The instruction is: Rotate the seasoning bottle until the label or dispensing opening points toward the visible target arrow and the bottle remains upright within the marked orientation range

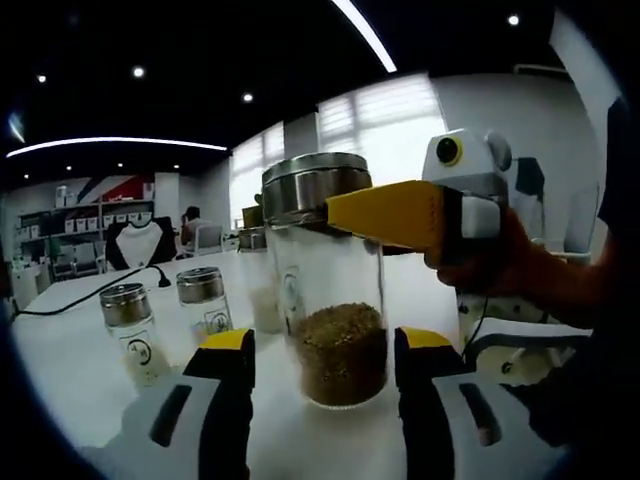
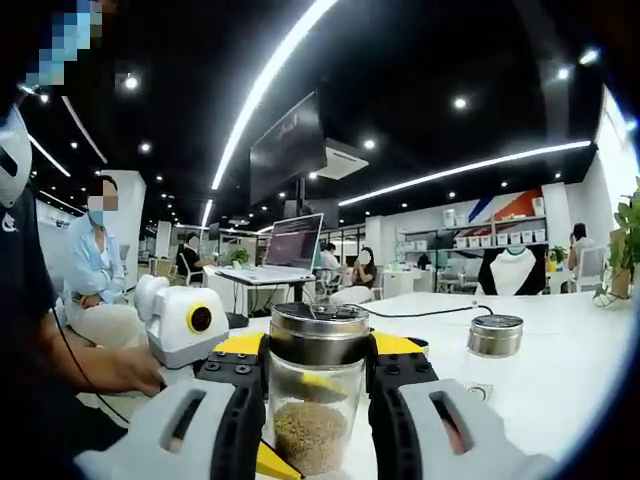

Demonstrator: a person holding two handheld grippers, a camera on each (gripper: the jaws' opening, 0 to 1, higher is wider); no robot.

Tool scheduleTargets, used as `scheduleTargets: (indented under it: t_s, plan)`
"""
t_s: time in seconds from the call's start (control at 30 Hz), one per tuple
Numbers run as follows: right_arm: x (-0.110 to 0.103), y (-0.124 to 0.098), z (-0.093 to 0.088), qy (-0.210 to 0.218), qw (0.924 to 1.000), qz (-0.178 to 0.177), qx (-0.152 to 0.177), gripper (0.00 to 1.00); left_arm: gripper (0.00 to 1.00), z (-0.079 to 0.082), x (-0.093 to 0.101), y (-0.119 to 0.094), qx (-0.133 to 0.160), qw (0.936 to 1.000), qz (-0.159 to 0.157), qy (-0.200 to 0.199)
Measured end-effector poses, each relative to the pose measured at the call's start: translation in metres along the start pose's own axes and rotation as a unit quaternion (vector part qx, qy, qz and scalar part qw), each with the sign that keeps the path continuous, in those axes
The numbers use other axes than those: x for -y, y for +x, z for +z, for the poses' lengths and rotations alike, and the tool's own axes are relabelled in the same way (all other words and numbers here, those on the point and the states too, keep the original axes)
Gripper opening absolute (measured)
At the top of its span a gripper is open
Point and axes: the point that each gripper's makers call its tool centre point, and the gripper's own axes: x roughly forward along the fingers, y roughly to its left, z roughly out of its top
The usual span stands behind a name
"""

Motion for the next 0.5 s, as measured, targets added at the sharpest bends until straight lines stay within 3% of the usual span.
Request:
scheduleTargets:
  t_s: [0.23, 0.37, 0.5]
  plan:
    - [-0.01, 0.001, 0.002, 0.006, 0.9996, 0.025, 0.011, 0.36, 0.54, 0.001, 0.005, -0.001, 0.01, 0.9997, -0.019, -0.01]
    - [-0.009, 0.0, 0.003, 0.015, 0.9994, 0.028, 0.017, 0.36, 0.46, 0.003, 0.012, -0.001, 0.014, 0.9991, -0.038, -0.009]
    - [-0.006, -0.002, 0.004, 0.028, 0.999, 0.024, 0.023, 0.36, 0.46, 0.006, 0.011, 0.001, 0.004, 0.9999, -0.013, -0.007]
